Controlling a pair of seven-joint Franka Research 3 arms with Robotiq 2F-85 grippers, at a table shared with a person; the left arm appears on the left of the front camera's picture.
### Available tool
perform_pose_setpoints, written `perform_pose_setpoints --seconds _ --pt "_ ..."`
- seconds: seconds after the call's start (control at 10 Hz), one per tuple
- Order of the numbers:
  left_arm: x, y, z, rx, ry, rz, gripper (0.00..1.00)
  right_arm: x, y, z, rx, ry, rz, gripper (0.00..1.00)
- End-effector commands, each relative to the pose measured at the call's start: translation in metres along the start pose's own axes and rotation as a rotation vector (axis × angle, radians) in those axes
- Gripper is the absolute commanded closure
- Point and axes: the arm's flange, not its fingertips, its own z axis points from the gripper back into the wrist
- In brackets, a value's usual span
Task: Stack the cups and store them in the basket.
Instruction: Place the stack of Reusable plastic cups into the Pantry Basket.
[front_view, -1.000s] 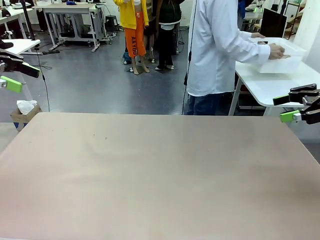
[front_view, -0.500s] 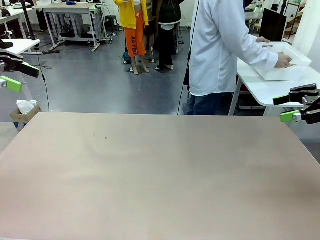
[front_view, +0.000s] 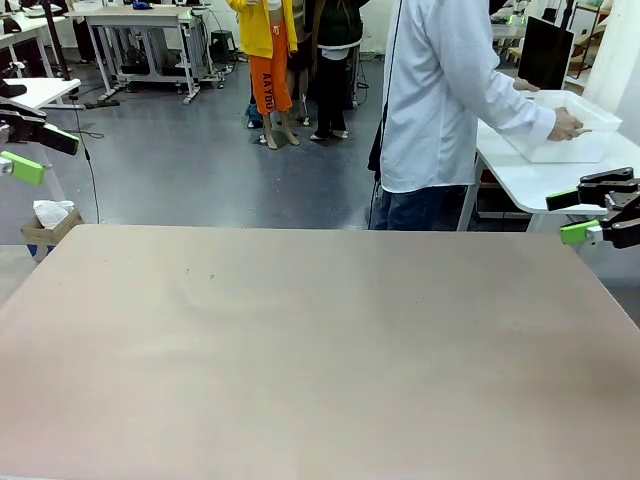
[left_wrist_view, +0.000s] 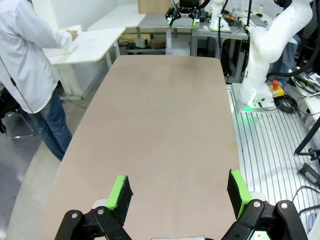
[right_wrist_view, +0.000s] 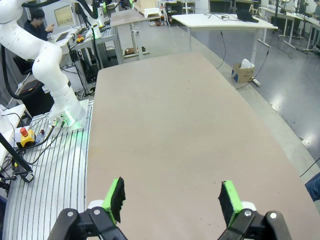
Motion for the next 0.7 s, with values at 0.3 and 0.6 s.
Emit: perform_pose_setpoints --seconds 0.3,0.6 --pt "0.0026 0.001 0.0008 -0.004 -0.012 0.008 0.0 0.0046 -0.0007 0.0005 -0.002 -0.02 -0.015 0.0" --pt "0.0026 0.001 0.0008 -0.004 -0.012 0.008 0.0 0.0046 -0.0007 0.0005 -0.002 -0.02 -0.015 0.0"
